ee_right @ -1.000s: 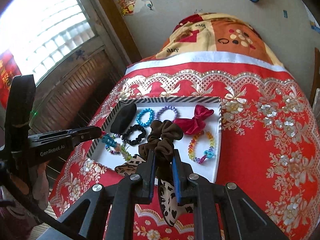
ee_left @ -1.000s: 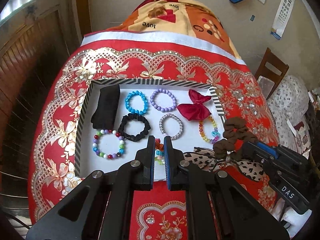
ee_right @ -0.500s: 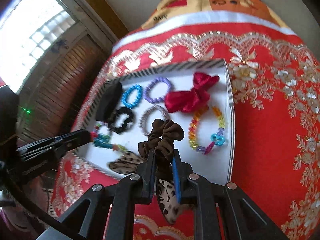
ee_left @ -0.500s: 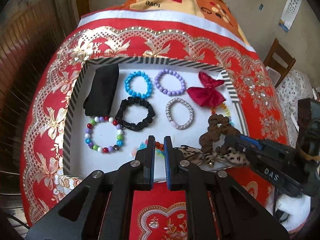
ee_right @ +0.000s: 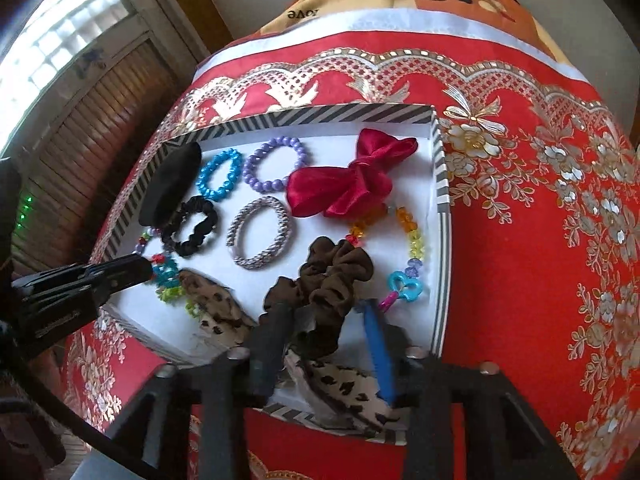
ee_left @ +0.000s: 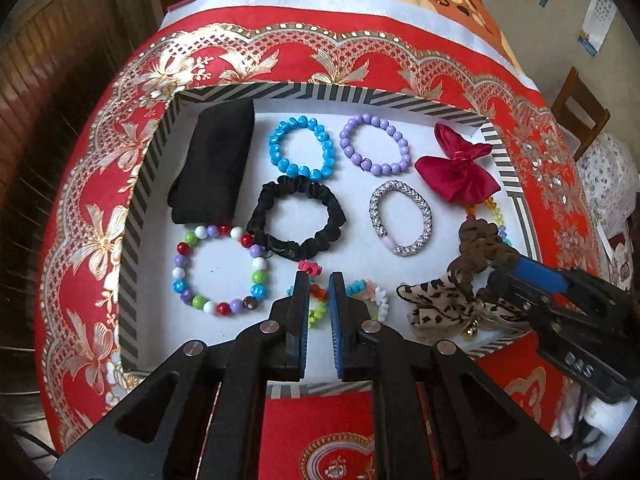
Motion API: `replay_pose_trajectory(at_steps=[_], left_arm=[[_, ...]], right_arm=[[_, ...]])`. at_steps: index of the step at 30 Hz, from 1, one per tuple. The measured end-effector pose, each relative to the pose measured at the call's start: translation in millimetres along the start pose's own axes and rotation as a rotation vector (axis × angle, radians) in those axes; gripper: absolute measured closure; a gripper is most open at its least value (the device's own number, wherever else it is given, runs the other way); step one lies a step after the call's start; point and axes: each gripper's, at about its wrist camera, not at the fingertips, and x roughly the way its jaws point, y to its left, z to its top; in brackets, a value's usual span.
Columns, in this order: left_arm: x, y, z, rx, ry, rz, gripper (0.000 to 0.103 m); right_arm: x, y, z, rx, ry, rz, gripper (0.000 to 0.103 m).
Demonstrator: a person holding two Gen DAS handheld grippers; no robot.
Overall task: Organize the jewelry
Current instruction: 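Lower both items into the box and open both tools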
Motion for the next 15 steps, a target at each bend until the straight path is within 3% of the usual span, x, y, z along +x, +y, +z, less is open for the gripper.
replay_pose_trajectory(at_steps=[4, 15], left_arm=[[7, -2, 3, -0.001, 0.008, -0.006, 0.069], [2, 0, 10, -0.029, -0.015, 0.016, 0.068]], right_arm=[[-11, 4, 0, -0.009, -0.024, 0.003, 0.065], [-34, 15, 9, 0.028, -0.123, 0.01, 0.064]])
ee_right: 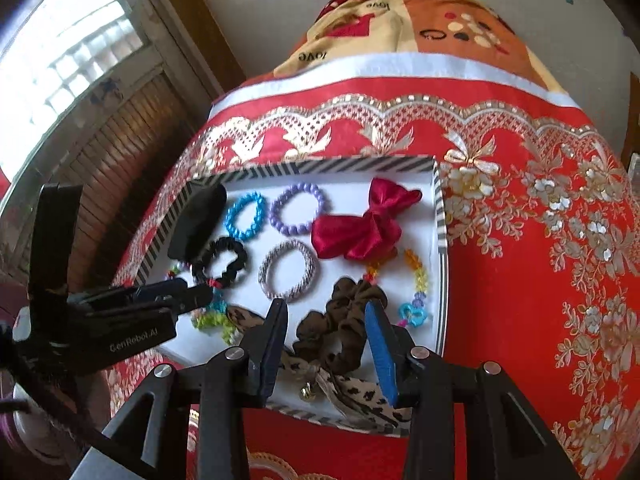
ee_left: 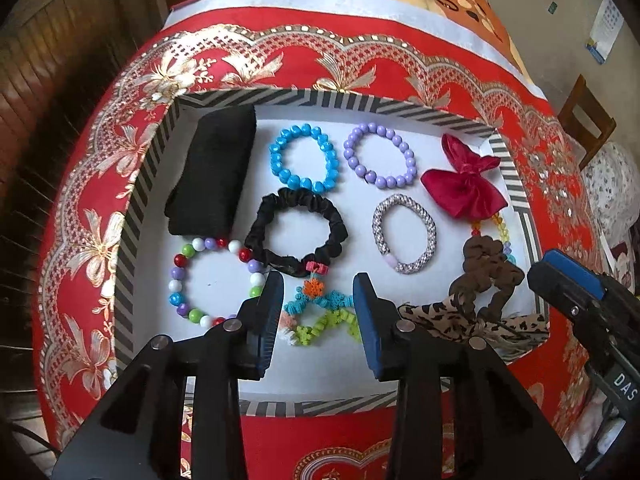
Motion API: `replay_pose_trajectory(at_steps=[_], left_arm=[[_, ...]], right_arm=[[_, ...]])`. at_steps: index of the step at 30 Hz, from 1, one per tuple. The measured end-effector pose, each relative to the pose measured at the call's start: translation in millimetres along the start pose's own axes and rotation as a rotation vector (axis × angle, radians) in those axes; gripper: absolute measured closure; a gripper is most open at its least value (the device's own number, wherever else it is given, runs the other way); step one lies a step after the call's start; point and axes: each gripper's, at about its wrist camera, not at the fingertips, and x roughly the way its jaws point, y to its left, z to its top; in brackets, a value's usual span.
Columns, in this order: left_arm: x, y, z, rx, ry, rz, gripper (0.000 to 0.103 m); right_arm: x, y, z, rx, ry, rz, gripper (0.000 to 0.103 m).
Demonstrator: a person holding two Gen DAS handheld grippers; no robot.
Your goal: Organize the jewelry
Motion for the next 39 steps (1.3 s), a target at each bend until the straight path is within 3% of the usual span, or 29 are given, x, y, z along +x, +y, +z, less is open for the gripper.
replay_pose_trajectory(at_steps=[17, 21, 39], left_arm=[[-35, 0, 7, -0.009, -0.112, 0.077, 0.068], [-43, -3, 7, 0.008, -0.14, 0.113, 0.068], [-60, -7, 2, 0.011, -0.194, 0.144, 0.068]], right_arm=[[-12, 21, 11, -0.014, -0.105, -0.082, 0.06], [-12, 26, 11, -0.019, -0.106, -0.084, 0.06], [-23, 29, 11, -0.024, -0.118, -0.089, 0.059]])
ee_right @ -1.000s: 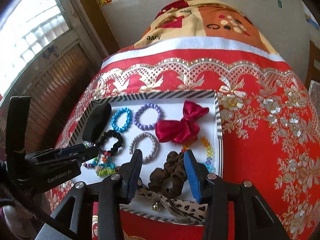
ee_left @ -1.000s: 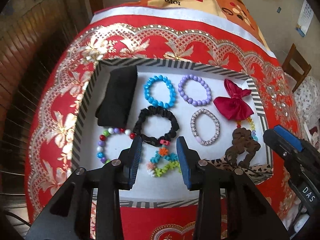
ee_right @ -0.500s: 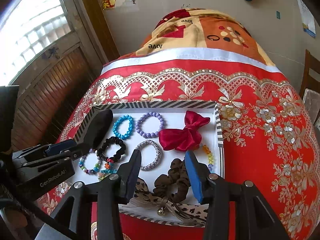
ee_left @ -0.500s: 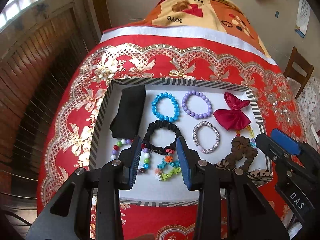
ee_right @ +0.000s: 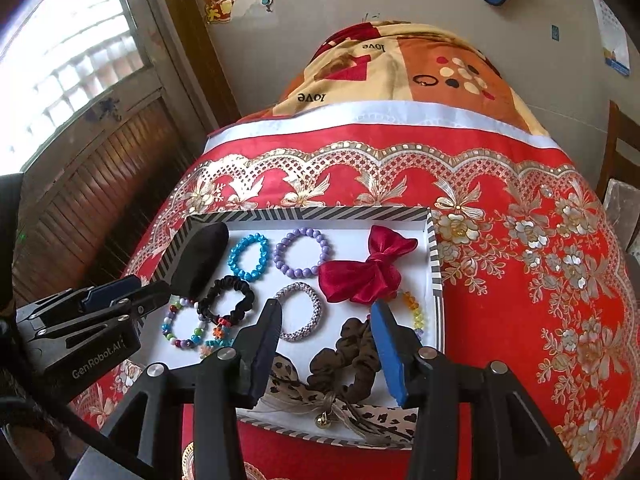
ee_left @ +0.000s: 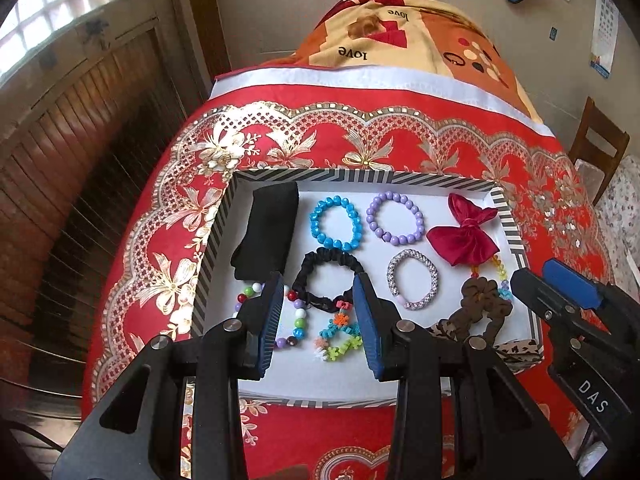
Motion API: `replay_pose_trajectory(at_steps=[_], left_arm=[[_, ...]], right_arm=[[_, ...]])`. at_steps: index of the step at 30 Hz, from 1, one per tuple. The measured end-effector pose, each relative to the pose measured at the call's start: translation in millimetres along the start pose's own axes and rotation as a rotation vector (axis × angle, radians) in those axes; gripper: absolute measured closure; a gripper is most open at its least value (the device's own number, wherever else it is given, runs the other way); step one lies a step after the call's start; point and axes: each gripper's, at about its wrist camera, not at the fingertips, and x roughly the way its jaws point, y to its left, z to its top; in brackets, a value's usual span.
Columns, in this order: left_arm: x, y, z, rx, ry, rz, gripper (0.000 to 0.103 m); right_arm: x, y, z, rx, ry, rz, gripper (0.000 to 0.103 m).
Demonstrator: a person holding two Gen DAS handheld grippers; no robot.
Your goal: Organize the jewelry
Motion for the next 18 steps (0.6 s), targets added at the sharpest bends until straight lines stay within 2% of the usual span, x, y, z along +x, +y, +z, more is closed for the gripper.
replay_pose_trajectory(at_steps=[18], left_arm=[[-2.3, 1.6, -1.8, 0.002, 0.0, 0.002, 0.068]], right_arm=[[-1.1, 4.1, -2.3, -0.009, 0.006, 0.009, 0.058]])
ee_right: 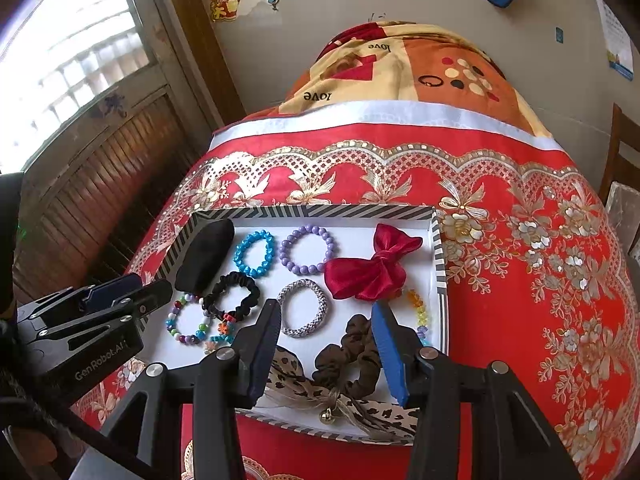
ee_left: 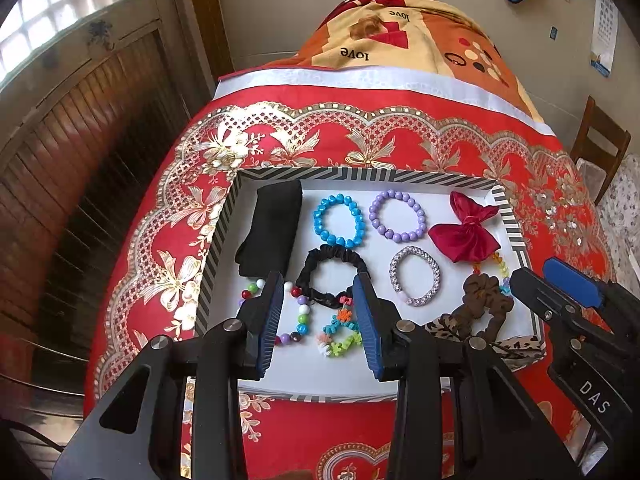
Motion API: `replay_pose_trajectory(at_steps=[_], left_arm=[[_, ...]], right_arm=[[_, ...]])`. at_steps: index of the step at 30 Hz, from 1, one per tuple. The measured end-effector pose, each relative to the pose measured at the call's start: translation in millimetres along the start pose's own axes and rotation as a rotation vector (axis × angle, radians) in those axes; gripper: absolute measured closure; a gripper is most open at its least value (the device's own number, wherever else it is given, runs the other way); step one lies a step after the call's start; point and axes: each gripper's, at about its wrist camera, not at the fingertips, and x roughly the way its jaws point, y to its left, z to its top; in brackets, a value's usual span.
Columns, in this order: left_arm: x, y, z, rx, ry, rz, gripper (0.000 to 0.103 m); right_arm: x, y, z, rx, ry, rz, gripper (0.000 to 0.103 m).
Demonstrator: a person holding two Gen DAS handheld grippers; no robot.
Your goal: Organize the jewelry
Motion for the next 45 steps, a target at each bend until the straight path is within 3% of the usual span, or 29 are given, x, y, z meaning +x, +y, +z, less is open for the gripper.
replay_pose_trajectory(at_steps=[45], left_arm=[[-6.2, -6.3, -3.4, 0.017, -0.024, 0.007, 0.068]], right_arm=[[-1.3, -1.6, -6.0, 0.001, 0.011, 0.005, 0.054]])
